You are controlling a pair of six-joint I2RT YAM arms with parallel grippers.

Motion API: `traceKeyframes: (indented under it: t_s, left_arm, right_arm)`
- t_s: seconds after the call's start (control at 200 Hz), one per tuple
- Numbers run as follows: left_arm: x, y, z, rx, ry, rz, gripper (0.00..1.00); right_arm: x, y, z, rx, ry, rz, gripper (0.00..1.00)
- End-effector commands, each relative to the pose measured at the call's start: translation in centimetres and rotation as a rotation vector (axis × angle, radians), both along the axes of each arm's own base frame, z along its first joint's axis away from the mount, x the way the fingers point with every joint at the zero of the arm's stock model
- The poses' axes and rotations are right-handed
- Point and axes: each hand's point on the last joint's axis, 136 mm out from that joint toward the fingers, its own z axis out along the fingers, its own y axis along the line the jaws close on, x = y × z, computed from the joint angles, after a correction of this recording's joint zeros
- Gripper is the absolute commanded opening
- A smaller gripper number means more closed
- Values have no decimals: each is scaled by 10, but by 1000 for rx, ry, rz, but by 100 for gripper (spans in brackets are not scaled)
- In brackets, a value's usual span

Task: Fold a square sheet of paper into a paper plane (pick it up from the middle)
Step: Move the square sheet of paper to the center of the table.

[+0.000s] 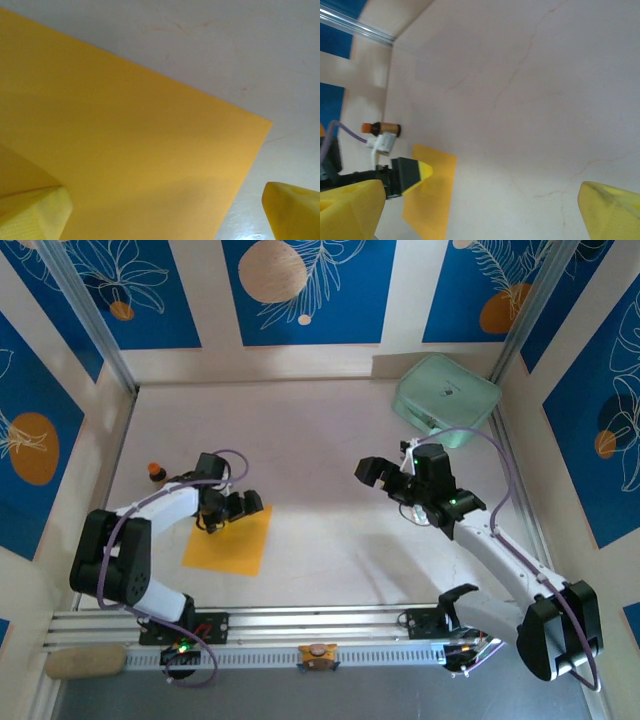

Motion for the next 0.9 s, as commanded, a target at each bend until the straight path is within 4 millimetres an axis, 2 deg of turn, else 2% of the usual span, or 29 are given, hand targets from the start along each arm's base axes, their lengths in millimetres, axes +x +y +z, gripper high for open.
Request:
traceKeyframes:
  t_s: [0.0, 0.08, 0.145, 0.205, 0.325, 0.51, 0.68, 0.79, 0.895]
  left_arm:
    - [-14, -9, -16, -68, 68, 37, 100]
    - [-12, -17, -15, -106, 54, 74, 100]
    - [-8, -26, -13, -125, 34, 103, 100]
    - [-2, -39, -10, -145, 10, 130, 100]
    - [11, -79, -3, -183, -29, 149, 99]
    - [22, -137, -5, -164, -34, 125, 97]
    - [33, -182, 0, -185, -53, 76, 97]
    - [39, -192, 17, -156, -118, 23, 96]
    - [44, -185, 36, -82, -193, -66, 94]
  right_arm:
    - [1, -10, 6, -94, 25, -3, 99]
    - [2, -15, 10, -91, 28, 7, 99]
    - [2, -14, 16, 5, 17, 40, 99]
    - [3, -18, 9, 102, 48, 20, 99]
    - [3, -26, -11, 186, 147, -6, 99]
    - [-11, -15, -39, 177, 291, 33, 99]
    - [-28, -6, -66, 180, 386, 33, 99]
    - [-33, -8, -73, 160, 386, 5, 99]
    - [-32, -12, -69, 147, 341, -7, 99]
